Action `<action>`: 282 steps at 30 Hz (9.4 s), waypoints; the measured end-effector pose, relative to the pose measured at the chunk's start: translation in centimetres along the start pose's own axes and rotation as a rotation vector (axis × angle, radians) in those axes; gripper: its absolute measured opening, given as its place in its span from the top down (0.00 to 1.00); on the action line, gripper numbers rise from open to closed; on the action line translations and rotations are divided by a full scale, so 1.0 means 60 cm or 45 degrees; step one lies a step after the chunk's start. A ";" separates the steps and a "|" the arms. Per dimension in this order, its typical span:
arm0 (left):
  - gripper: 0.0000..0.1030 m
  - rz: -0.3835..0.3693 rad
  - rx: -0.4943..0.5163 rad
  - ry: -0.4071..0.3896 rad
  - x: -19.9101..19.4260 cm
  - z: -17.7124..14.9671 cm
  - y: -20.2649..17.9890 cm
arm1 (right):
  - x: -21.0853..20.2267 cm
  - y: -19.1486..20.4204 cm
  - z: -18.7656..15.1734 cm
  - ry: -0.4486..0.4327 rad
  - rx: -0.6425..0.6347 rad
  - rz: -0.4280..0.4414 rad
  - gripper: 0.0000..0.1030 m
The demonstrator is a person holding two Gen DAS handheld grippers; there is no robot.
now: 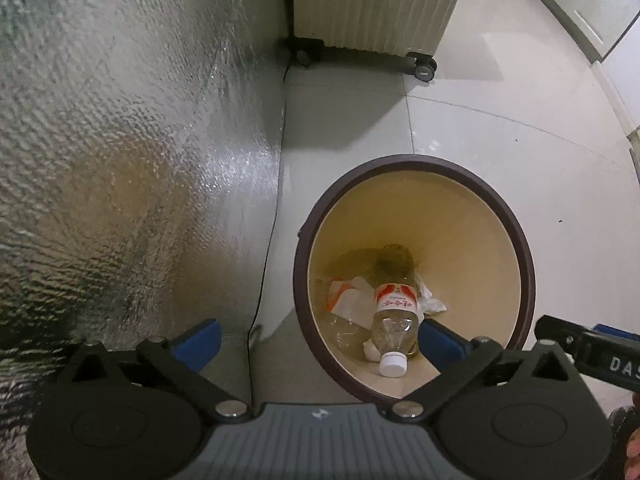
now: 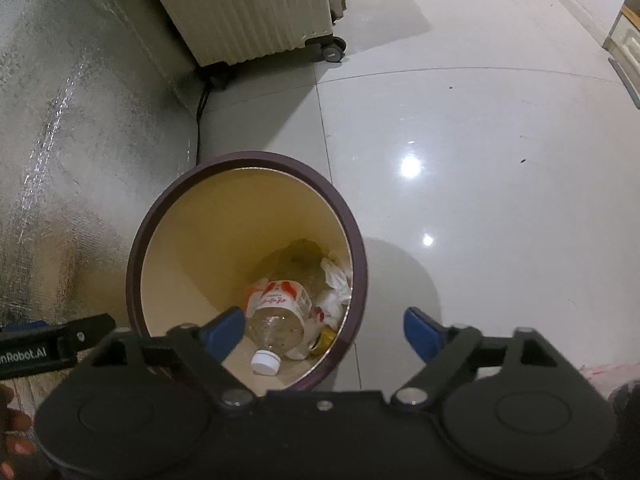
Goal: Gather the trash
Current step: 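Open both grippers to drop the clear bag and gold wrapper into the bin, then move both tools back from the bin toward the table, then grasp the red snack packet with the left gripper while the right gripper grasps the teal cap, then carry the red packet and teal cap with both grippers over the trash bin, then open both grippers to drop the red packet and teal cap into the bin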
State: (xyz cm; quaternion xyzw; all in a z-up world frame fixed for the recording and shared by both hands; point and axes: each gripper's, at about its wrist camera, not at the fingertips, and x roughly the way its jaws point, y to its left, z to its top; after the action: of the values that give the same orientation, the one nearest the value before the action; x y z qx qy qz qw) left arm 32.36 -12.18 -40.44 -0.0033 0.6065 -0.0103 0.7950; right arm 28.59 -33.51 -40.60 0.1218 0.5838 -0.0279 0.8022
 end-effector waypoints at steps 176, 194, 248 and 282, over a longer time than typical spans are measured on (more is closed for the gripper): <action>0.44 -0.040 0.141 -0.925 -0.718 -0.078 0.636 | -0.594 0.749 -0.077 -0.678 -1.037 0.588 0.52; 0.45 -0.029 0.087 -1.022 -0.787 -0.178 0.534 | -0.667 0.613 -0.133 -0.823 -0.830 0.522 0.51; 0.46 -0.353 0.364 -0.745 -0.591 -0.197 -0.069 | -0.616 -0.002 -0.172 -0.829 -0.168 0.202 0.51; 0.28 -0.347 -0.237 -0.214 -0.017 -0.008 0.030 | -0.101 -0.026 -0.033 -0.244 0.421 0.336 0.51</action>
State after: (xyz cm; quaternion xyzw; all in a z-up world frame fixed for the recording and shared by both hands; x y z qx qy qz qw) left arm 31.67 -10.37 -39.58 -0.1597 0.5302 -0.0617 0.8304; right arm 24.54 -35.18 -35.68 0.3237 0.4716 -0.0297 0.8197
